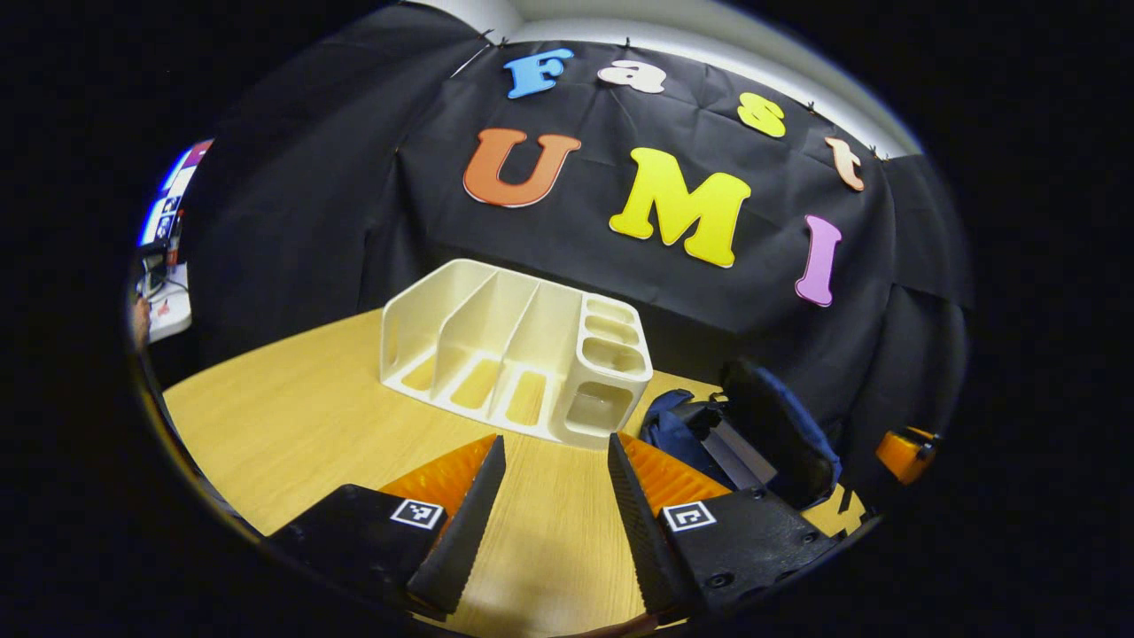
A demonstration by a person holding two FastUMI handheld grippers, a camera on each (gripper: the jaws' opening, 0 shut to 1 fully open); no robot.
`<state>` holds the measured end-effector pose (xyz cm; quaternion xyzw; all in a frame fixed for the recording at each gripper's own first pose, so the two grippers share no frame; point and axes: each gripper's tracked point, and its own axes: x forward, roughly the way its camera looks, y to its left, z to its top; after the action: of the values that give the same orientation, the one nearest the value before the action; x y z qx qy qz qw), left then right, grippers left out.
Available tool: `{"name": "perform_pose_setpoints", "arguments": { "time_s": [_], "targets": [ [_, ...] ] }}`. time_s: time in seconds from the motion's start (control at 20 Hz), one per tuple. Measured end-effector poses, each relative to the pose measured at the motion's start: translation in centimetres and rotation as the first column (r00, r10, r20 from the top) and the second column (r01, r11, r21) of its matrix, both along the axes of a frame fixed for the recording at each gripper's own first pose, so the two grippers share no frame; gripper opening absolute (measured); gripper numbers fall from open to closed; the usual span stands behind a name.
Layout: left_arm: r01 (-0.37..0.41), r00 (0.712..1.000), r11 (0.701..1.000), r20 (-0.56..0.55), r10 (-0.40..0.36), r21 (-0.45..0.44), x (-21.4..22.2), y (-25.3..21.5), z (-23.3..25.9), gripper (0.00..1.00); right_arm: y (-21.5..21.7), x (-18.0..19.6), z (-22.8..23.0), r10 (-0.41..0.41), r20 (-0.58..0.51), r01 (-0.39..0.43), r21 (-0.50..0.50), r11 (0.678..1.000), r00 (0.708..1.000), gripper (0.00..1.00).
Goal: Open the schoolbag, grab two books from the bookshelf and put them into the schoolbag.
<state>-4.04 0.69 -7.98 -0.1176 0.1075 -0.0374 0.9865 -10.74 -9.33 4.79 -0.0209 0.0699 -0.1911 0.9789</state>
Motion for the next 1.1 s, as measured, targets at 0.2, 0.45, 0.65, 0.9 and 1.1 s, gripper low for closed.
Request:
{"name": "perform_pose_setpoints", "arguments": {
  "time_s": [0.2, 0.45, 0.65, 0.9, 1.1],
  "targets": [
    [0.009, 0.997, 0.999, 0.076, -0.011, 0.036, -2.3, 1.8, 4.2, 0.75, 2.0, -3.9, 3.7, 0.004, 0.121, -0.005, 0.008, 1.000, 0.993, 0.74],
    [0.037, 0.981, 0.999, 0.188, -0.037, 0.002, -5.1, 4.7, 9.7, 0.74, 3.2, -9.4, 8.5, -0.031, 0.254, 0.048, -0.060, 0.997, 0.967, 0.81],
    [0.002, 0.978, 0.997, 0.207, -0.018, 0.073, -6.2, 7.1, 10.7, 0.77, 5.1, -10.3, 9.3, -0.020, 0.282, 0.048, -0.091, 0.995, 0.959, 0.91],
    [0.014, 0.968, 0.985, 0.245, -0.057, 0.172, -7.3, 6.1, 11.9, 0.90, 5.5, -8.6, 6.5, -0.021, 0.196, 0.031, -0.049, 0.998, 0.980, 0.97],
    [0.059, 0.968, 0.983, 0.230, -0.098, 0.172, -7.5, 5.5, 11.3, 0.96, 4.8, -6.8, 4.3, -0.032, 0.128, 0.032, -0.001, 0.999, 0.991, 0.98]
  ]
}}
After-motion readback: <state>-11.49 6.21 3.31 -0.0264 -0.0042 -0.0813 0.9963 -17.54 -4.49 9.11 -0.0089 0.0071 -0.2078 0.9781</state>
